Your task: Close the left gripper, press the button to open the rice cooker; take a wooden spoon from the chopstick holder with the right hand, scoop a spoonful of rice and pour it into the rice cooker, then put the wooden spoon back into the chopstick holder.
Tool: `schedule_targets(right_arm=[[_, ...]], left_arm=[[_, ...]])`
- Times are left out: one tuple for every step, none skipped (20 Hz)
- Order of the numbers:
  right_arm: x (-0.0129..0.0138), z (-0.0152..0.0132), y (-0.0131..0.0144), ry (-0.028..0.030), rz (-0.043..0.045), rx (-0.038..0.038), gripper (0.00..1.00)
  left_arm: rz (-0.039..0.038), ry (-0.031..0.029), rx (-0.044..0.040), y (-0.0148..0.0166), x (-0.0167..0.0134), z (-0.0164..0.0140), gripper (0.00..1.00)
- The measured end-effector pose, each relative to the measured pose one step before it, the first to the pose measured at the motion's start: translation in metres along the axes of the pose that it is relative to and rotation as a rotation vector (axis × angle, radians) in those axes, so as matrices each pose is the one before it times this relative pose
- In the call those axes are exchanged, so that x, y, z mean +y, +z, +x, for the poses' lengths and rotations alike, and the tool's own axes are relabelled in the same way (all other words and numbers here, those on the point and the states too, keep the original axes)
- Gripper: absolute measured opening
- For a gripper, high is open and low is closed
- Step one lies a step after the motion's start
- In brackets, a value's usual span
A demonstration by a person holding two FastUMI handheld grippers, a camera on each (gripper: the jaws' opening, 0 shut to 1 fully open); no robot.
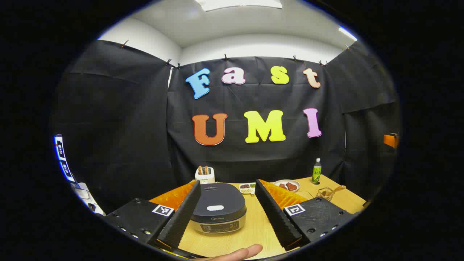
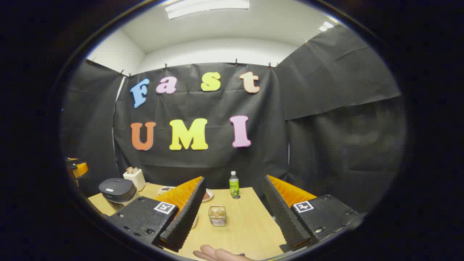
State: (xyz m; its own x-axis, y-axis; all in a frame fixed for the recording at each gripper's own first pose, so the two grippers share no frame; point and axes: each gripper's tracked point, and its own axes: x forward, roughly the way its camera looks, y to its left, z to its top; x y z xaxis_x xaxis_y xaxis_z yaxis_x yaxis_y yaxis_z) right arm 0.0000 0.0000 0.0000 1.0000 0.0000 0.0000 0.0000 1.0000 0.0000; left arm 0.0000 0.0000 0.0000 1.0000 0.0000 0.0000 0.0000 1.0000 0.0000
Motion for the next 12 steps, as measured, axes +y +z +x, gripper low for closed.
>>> schedule_targets(right_arm=[[0.00067,-0.00103,0.00303,0.00308,0.00335,0.00061,0.99],[-0.00108,0.00014,0.00158,0.00101,0.00198,0.00224,1.00],[-0.00022,-0.00069,0.00333,0.00124,0.00083,-0.00050,1.00],[-0.00064,-0.00059,0.00485,-0.00035,-0.00130,-0.00269,0.99],[-0.00176,-0.00095,0.00275,-0.00143,-0.00331,-0.00306,0.99],[-0.00117,-0.00031,0.00397,-0.00035,-0.00432,-0.00507,0.99],[-0.00152,-0.00036,0.00450,0.00051,-0.00525,-0.00919,1.00],[-0.00236,-0.00056,0.00259,-0.00185,0.00047,-0.00600,1.00],[-0.00123,-0.00037,0.00133,0.00267,0.00880,0.00184,1.00],[0.00101,-0.00100,-0.00226,0.01090,0.01032,0.01089,1.00],[-0.00010,-0.00041,-0.00102,0.00860,0.00600,0.00874,1.00],[-0.00175,0.00042,0.00037,0.00188,-0.00015,0.00179,1.00]], left_arm=[[-0.01761,-0.00506,0.00077,0.00402,0.00040,0.00064,0.95],[-0.01907,-0.00048,0.00043,0.00322,0.00168,0.00210,0.95],[-0.01456,0.00516,-0.00025,0.00358,0.00166,0.00080,0.95],[-0.00922,0.00357,0.00020,0.00307,0.00304,0.00066,0.95],[-0.00198,-0.00058,-0.00378,0.00358,0.00063,-0.00001,0.95],[-0.00094,-0.00254,-0.00251,0.00418,0.00150,0.00045,0.95],[-0.00057,-0.00368,0.00108,0.00110,0.00046,-0.00041,0.96],[0.00154,0.00089,0.00447,-0.00070,0.00180,0.00120,0.96],[0.00027,0.00569,0.00466,-0.00176,0.00234,0.00011,0.96],[-0.00154,0.00626,0.00601,-0.00082,0.00289,0.00305,0.96],[0.00049,-0.00253,0.00718,-0.00253,0.00036,0.00187,0.96],[-0.00360,-0.01330,0.00953,-0.00476,-0.00399,0.00176,0.96]])
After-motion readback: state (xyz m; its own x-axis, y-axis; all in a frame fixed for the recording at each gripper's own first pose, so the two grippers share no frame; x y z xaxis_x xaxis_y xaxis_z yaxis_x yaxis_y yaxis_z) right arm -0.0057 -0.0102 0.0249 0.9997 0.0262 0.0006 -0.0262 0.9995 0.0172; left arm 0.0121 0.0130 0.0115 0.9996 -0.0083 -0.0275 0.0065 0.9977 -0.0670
